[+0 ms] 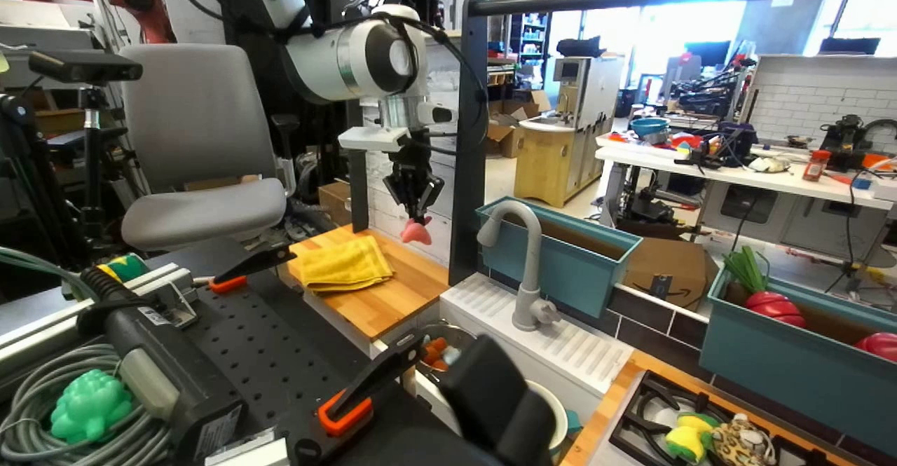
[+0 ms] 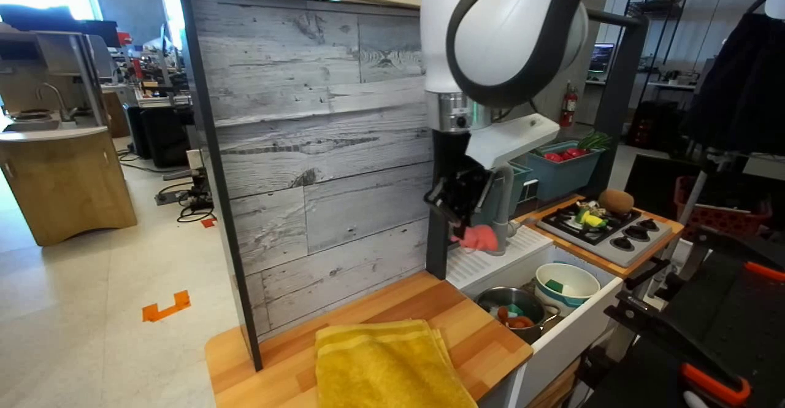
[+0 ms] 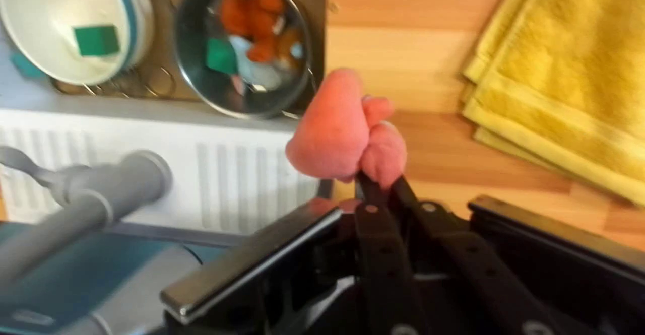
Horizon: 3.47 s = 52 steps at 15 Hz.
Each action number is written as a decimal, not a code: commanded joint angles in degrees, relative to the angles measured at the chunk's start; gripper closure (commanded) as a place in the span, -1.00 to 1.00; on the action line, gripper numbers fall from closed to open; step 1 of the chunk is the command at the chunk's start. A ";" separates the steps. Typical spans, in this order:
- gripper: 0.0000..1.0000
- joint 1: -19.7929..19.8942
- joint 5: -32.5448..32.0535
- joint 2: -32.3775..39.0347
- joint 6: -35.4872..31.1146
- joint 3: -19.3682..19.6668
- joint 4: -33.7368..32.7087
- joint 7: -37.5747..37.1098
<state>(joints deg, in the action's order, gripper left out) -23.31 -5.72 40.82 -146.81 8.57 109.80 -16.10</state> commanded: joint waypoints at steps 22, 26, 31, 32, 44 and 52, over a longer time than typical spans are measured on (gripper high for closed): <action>0.19 18.24 -5.78 1.90 -4.36 7.67 4.14 -7.79; -0.40 18.65 -1.03 -2.93 -0.76 3.89 6.98 -5.42; -0.93 16.44 -1.25 -2.23 -3.12 3.75 6.70 -6.91; -0.88 13.56 -4.52 -2.77 -4.82 6.91 8.10 -9.36; -0.68 27.63 7.38 9.38 -15.29 9.16 -0.28 -13.97; -0.23 33.58 20.49 19.59 -21.31 6.02 -12.31 -12.97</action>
<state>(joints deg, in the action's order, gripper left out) 8.89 11.91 58.35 -167.06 15.13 101.72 -30.00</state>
